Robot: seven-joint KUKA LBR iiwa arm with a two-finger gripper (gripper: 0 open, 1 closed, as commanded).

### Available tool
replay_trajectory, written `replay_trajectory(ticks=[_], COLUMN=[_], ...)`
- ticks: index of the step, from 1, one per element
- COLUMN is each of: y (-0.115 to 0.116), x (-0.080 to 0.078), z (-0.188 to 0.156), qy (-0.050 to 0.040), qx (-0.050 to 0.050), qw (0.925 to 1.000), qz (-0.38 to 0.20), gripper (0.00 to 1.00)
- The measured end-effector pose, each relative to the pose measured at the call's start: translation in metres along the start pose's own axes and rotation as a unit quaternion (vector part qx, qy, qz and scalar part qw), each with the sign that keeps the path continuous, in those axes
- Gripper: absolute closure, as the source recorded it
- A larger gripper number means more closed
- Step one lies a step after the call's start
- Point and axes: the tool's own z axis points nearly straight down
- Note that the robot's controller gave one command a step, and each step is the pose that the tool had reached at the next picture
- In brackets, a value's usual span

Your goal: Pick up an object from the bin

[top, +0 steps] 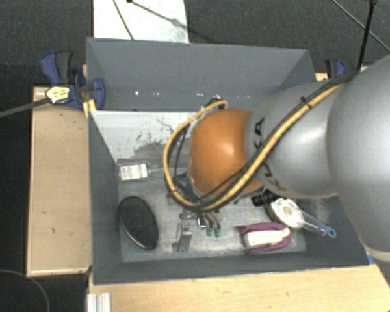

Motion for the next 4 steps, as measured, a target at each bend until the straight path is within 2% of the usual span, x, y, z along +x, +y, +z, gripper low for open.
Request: replay_trajectory(ticks=[1,2,3,4], y=[0.066,0.083,0.083,0.065], x=[-0.054,-0.034,-0.034,-0.040], z=[0.057,0.068,0.068,-0.055], qy=[0.0004,0.0009,0.0010,-0.0035], qx=[0.003,0.001,0.000,-0.001], qw=[0.9999,0.9957,0.9959,0.9959], qz=[0.017,-0.092,-0.090,-0.090], gripper=[0.00,0.00,1.00,1.00])
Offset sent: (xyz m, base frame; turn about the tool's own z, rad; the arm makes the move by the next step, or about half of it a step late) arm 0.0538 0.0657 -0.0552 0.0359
